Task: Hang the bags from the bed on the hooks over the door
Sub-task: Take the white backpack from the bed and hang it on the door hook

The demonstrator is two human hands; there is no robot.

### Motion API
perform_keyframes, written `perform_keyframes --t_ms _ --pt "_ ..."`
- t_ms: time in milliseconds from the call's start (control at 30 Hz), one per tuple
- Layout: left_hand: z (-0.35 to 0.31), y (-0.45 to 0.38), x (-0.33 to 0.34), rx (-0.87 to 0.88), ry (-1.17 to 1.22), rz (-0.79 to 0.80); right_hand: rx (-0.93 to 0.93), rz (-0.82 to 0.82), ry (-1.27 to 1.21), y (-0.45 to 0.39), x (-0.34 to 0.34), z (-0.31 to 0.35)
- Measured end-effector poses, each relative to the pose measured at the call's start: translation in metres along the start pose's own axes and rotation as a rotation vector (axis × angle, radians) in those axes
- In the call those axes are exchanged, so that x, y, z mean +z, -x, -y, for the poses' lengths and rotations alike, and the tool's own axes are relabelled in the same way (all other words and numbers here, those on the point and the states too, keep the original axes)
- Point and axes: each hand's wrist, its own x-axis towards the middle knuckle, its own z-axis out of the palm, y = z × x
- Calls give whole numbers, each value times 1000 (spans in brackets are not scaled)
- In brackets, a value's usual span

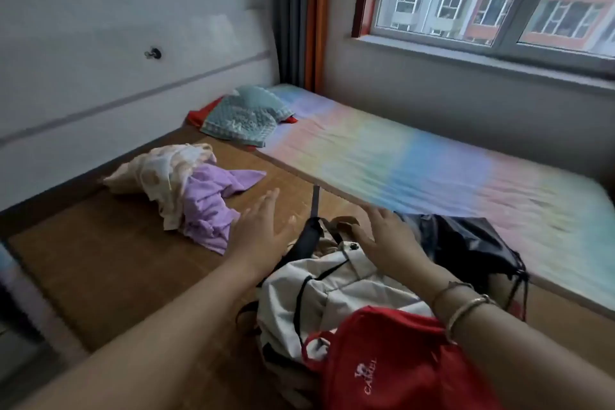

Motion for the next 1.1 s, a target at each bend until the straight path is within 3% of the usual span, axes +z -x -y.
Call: perform_keyframes --t_ms 333,533,733,833,1100 --pt "97 28 78 -369 -15 219 -23 455 -45 -26 149 -19" --pt "152 41 87 -561 17 266 -52 515 21 -60 227 3" --pt "182 48 91 -667 49 287 75 678 77 -75 269 -3" --pt "185 52 98 -682 70 303 31 611 94 -75 273 -9" --pt "157 43 106 -628 109 332 123 160 -429 -86 220 -12"
